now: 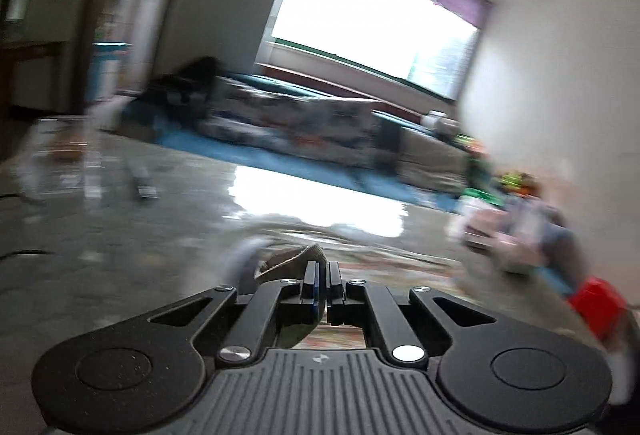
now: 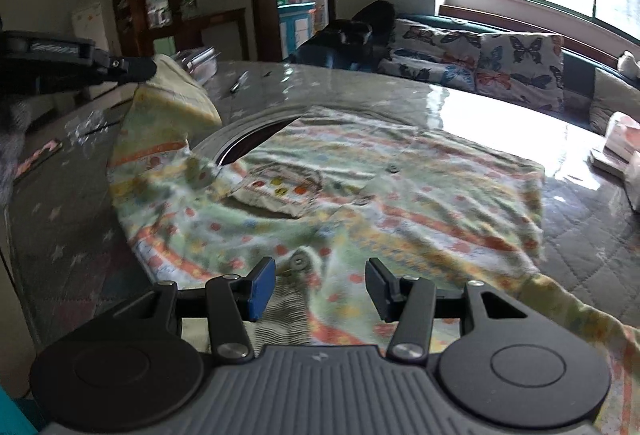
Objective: Fold clothes
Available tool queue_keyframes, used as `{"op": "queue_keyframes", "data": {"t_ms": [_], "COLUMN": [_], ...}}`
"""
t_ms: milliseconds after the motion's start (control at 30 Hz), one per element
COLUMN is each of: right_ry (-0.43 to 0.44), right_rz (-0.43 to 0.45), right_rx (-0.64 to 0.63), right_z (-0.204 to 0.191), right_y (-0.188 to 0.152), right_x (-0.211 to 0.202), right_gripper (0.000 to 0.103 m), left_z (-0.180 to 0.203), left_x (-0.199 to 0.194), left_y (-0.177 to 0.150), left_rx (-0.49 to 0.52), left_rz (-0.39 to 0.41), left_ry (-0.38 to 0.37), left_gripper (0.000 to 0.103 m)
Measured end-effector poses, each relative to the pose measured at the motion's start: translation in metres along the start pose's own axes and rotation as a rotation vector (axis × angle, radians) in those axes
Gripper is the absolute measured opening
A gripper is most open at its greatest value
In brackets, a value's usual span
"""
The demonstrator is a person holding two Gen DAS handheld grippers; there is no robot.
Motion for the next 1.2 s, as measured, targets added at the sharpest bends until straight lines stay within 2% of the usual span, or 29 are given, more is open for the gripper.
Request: {"op": "queue_keyframes", "data": {"t_ms": [133,200,333,467,533,600,667,733,800,967,1200], "right_ry": [-0.02,-0.023,-0.034,-0.017,0.002,0.02,0.037,0.056,0.067,0.045,0.034], "right_rz": [0.018,0.021,0.027,0.019,0.01,-0.001,-0.013,-0.024,-0.033,-0.02,-0.025], "right_rx": [0.064,0.087,0.105,0.113,0.1,0.08,0.061,0.072,0.084,0.133,0.165], "right_z": [0.017,0.023,0.028,0.027,0.021,0.012,0.004,0.0,-0.003,0.002,0.008], "right_y": [0.001,0.002,0.004,0.009,0.013,0.016,0.019,0.019,0.02,0.023,0.028], "right_x": [-0.006,-0.008,-0.011,-0.006,-0.002,0.004,0.011,0.017,0.022,0.023,0.024], "right_gripper": [0.05,0.05,0.049,0.048,0.047,0.045,0.044,0.043,0.041,0.038,0.038], "left_z": [0.041,0.055,0.067,0.06,0.054,0.046,0.036,0.024,0.011,-0.017,-0.032], "left_x": [0.015,0.025,0.042,0.043,0.038,0.031,0.022,0.018,0.014,0.014,0.013], "left_y": [-0.009,-0.019,-0.048,-0.069,-0.071,-0.07,-0.068,-0.066,-0.065,-0.066,-0.069], "left_rx": [0.033,0.071,0.138,0.157,0.169,0.179,0.18,0.173,0.165,0.132,0.089], "left_rz": [-0.028,-0.084,-0.206,-0.267,-0.263,-0.243,-0.221,-0.204,-0.192,-0.188,-0.187], "left_ry": [-0.127,-0.193,-0.239,-0.227,-0.214,-0.191,-0.16,-0.129,-0.091,0.004,0.028], "left_gripper": [0.003,0.003,0.005,0.01,0.03,0.045,0.049,0.06,0.066,0.075,0.079]}}
Point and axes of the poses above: each gripper's, at about its wrist camera, not at the fingertips, and x roughly the way its jaws point, z to its right, y to its top, the point moved 3 cm from there along x, roughly the way its jaws point
